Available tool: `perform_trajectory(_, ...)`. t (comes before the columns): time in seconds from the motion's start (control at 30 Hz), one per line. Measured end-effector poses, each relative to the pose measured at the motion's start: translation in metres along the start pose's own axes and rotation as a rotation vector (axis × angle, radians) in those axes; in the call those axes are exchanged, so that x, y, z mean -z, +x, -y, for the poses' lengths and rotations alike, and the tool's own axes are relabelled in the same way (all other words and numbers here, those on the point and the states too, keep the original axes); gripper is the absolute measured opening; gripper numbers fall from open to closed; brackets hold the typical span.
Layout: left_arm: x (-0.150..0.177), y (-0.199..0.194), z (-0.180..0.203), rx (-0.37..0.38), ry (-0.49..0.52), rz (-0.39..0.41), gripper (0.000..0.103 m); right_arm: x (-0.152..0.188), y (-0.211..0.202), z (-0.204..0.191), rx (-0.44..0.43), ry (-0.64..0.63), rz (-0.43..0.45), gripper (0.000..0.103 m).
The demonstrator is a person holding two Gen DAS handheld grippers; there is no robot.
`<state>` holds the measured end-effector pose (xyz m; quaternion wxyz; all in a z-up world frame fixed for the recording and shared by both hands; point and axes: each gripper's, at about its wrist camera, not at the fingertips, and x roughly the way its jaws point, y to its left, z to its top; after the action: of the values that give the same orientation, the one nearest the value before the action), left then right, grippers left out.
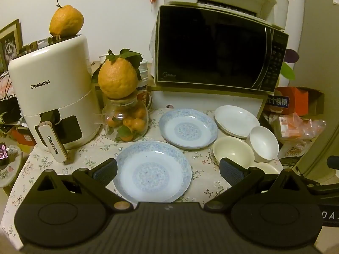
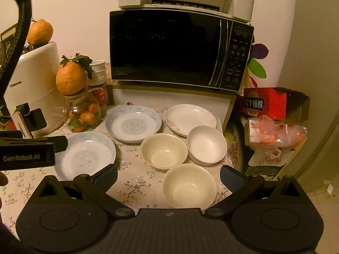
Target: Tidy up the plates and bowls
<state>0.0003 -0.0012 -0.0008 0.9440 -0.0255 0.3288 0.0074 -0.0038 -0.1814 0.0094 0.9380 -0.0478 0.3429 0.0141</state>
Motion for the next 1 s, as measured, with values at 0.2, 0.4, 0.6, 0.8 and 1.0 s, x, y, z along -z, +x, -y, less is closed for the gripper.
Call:
perform_trajectory(0.2,0.002,-0.002,-0.001,0.005,-0.007,-0.001,0.103,0.004,-0.003,-0.004,0.008,0.003,0.000,0.101)
perform_trajectory(0.4,-0.001,-0.002,-0.004,0.032,-0.046,0.005,0.103,0.000,-0.001,0.001,0.000,0.000,-0.010,0.101)
perform_trajectory(0.6,-0.001,0.000,-0.003,0.015,-0.024,0.003,0.103,0.001,0.003,-0.002,0.004,-0.005,-0.002,0.101)
perform_trajectory(0.8,-0.001,0.003,-0.003,0.019,-0.019,0.001,0.103,0.000,0.006,-0.006,-0.005,0.003,-0.003,0.101)
perform_trajectory(1.0,0.000,0.006,-0.002,0.021,-0.020,0.007,0.103,0.002,0.009,-0.008,-0.018,0.018,0.003,0.101)
